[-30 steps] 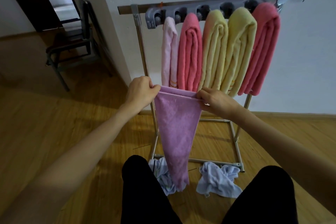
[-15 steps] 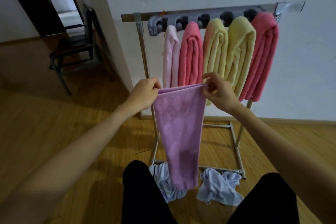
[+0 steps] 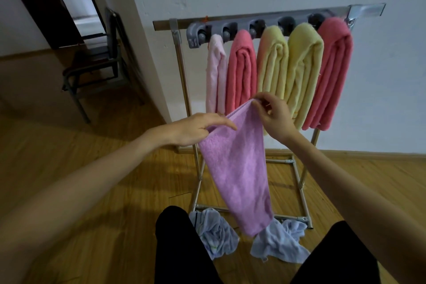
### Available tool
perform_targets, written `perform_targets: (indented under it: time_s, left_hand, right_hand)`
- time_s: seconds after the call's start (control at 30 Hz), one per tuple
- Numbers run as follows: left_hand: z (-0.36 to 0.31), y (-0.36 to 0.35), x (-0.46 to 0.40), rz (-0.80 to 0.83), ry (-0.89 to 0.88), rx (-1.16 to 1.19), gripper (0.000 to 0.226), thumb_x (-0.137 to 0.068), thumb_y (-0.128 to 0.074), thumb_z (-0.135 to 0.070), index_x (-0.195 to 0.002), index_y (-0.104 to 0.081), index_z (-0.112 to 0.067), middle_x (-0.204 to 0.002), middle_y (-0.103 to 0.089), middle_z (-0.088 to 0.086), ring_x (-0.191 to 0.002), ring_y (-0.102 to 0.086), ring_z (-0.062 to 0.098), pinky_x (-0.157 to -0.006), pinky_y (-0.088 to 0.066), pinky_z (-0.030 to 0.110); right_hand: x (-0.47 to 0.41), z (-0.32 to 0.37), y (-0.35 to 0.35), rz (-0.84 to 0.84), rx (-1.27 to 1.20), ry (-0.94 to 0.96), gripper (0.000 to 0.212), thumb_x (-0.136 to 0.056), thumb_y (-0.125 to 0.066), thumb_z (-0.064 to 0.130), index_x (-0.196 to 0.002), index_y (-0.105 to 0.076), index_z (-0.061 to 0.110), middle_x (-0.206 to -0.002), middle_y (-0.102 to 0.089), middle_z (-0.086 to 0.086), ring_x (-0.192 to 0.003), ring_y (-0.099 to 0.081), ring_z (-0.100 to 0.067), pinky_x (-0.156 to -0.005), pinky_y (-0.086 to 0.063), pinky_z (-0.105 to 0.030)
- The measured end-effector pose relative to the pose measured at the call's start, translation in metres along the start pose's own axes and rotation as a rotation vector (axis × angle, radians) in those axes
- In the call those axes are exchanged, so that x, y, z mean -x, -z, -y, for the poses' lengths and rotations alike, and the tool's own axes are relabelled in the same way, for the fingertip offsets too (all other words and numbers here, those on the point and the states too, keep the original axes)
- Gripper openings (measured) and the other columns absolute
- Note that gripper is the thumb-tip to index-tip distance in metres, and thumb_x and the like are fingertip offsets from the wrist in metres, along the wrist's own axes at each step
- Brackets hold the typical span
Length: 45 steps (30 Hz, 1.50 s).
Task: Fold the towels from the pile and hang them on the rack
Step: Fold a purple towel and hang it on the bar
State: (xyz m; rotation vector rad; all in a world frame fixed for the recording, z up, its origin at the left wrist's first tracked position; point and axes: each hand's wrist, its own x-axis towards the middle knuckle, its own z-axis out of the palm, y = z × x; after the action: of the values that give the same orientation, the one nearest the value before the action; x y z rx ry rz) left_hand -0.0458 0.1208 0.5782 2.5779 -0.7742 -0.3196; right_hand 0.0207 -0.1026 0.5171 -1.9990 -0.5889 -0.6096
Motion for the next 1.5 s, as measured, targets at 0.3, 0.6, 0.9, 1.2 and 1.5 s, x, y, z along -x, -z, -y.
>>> perform_targets:
  time_s: [0.3,0.6,0.9,1.2,1.5]
  left_hand:
    - [0.001,-0.005,-0.007,-0.163,0.232,0.127,0.058,-0.083,-0.040,0.012,-0.133,-0.051,-0.013,-0.141,-0.046,0.008,-0.124,-0.048,0.022,-0.099,-0.043,0.030]
    - [-0.003,-0.015,-0.008,-0.271,0.345,0.457,0.060,-0.079,-0.040,0.015,-0.134,-0.049,-0.006,-0.083,-0.054,0.008,-0.058,-0.049,0.015,-0.049,-0.043,0.022]
    - [-0.005,-0.020,-0.012,-0.347,0.403,0.600,0.058,-0.079,-0.046,0.011,-0.136,-0.045,-0.001,-0.079,-0.059,0.013,-0.062,-0.058,0.019,-0.056,-0.047,0.028]
    - [-0.004,-0.024,-0.012,-0.338,0.368,0.645,0.049,-0.080,-0.052,0.007,-0.129,-0.052,0.001,-0.092,-0.065,0.026,-0.060,-0.060,0.017,-0.052,-0.047,0.024]
    - [-0.008,-0.023,-0.015,-0.333,0.382,0.821,0.016,-0.082,-0.050,0.010,-0.092,-0.062,0.008,-0.066,-0.060,0.012,-0.055,-0.055,0.018,-0.051,-0.041,0.025]
  right_hand:
    - [0.008,0.005,0.002,0.024,-0.061,-0.023,0.021,-0.088,-0.064,0.009,-0.109,-0.066,0.006,-0.085,-0.063,0.003,-0.073,-0.056,-0.004,-0.070,-0.045,-0.011]
    - [0.022,0.015,-0.011,0.077,-0.173,-0.012,0.011,-0.082,-0.073,0.009,-0.091,-0.068,0.008,-0.074,-0.063,0.002,-0.066,-0.056,-0.005,-0.063,-0.050,-0.022]
    - [0.033,0.028,-0.031,0.147,-0.169,0.047,0.016,-0.081,-0.072,0.007,-0.097,-0.067,0.008,-0.074,-0.059,0.015,-0.066,-0.055,-0.002,-0.063,-0.041,-0.008]
    - [0.040,0.035,-0.034,0.180,-0.141,0.124,0.017,-0.081,-0.071,0.006,-0.097,-0.067,0.011,-0.082,-0.064,0.005,-0.068,-0.057,-0.011,-0.061,-0.046,-0.017]
    - [0.042,0.035,-0.031,0.198,-0.155,0.139,0.027,-0.076,-0.069,0.008,-0.102,-0.064,0.012,-0.088,-0.063,0.006,-0.071,-0.057,-0.009,-0.060,-0.050,-0.024]
